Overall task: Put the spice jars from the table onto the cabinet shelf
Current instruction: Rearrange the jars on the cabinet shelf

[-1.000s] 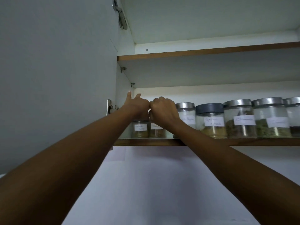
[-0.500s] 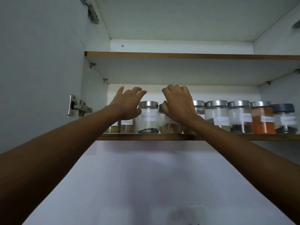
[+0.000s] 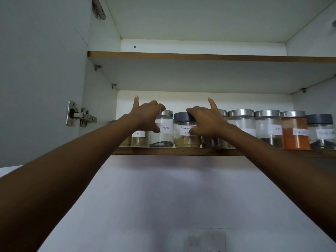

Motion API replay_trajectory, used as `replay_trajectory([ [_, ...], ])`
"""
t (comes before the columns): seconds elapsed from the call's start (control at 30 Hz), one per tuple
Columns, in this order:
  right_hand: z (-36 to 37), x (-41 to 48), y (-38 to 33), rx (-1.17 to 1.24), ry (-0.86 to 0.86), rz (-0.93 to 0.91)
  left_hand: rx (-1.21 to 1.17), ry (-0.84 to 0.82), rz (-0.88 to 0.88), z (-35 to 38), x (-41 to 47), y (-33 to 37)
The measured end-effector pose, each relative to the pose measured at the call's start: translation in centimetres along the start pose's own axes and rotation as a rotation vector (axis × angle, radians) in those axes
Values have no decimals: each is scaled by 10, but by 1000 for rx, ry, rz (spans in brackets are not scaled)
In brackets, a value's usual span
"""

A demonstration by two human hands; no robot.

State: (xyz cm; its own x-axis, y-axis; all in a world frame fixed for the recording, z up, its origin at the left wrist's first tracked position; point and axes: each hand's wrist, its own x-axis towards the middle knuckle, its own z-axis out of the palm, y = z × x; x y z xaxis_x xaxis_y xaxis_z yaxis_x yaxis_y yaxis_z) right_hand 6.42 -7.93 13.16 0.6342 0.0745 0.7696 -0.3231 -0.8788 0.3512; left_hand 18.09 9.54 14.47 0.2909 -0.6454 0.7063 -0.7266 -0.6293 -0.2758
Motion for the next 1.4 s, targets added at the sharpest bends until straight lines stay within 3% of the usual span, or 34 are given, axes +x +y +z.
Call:
replay_trajectory([
  [0.37, -22, 26, 7, 1, -164, -79, -223, -52, -14, -8, 15, -16],
  [0.7, -8, 52, -1, 25, -346, 7, -277, -88, -35, 4, 32, -16],
  [1.4, 88, 108, -15, -32, -392, 119, -153, -236, -186, 85, 97, -41],
])
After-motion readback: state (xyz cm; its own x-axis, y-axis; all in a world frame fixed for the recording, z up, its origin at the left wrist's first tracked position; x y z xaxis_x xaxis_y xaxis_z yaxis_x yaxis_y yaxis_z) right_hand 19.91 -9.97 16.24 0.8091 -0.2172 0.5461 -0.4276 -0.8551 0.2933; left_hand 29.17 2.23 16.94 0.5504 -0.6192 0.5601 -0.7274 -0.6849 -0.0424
